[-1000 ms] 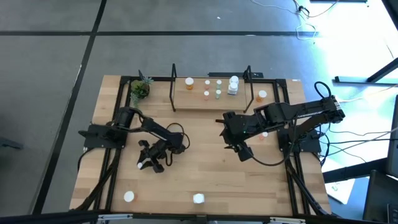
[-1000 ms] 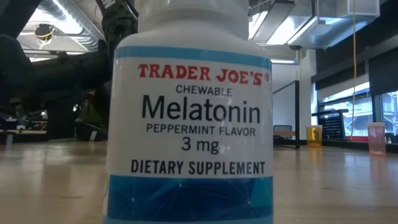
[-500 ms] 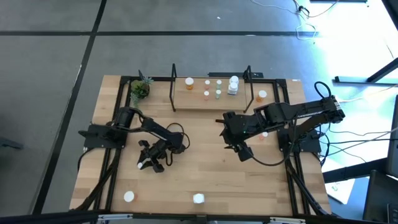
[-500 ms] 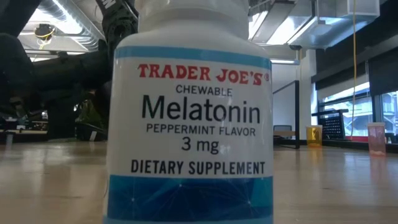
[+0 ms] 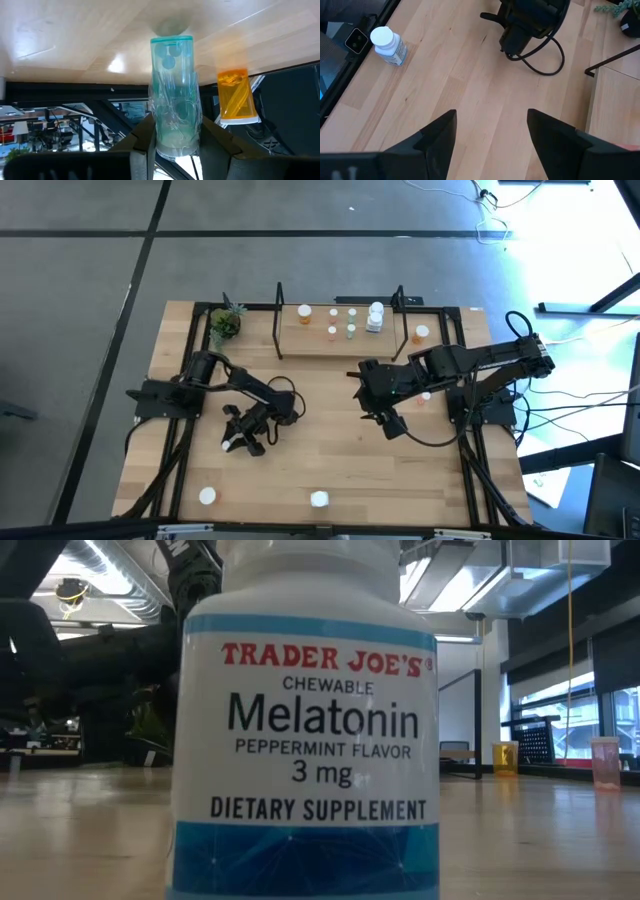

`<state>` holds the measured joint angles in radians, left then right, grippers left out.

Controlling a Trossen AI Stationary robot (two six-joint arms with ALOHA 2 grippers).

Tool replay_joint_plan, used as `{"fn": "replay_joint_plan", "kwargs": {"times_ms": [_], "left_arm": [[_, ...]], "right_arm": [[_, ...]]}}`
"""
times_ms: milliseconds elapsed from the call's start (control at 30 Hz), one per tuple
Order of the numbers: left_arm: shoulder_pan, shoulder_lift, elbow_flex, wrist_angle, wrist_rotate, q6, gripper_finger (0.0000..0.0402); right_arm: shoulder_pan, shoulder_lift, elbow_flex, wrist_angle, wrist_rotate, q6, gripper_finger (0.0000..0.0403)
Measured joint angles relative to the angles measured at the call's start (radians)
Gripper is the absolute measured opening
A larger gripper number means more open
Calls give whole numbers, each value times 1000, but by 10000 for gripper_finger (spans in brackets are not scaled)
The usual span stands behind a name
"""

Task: Pick and place medicine bottles onto shelf by color
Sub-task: Put the green pill bottle on the shelf aligned with the green bottles

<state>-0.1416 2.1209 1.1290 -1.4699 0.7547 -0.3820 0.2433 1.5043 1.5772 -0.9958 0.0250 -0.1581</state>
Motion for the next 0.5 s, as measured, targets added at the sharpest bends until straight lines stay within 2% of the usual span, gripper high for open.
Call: {"fn": "replay_joint_plan", "kwargs": {"times_ms": [500], "left_arm": [[56,0,1,-1,24,4,96]], "right_arm": [[0,0,0,0,0,0,245]]}}
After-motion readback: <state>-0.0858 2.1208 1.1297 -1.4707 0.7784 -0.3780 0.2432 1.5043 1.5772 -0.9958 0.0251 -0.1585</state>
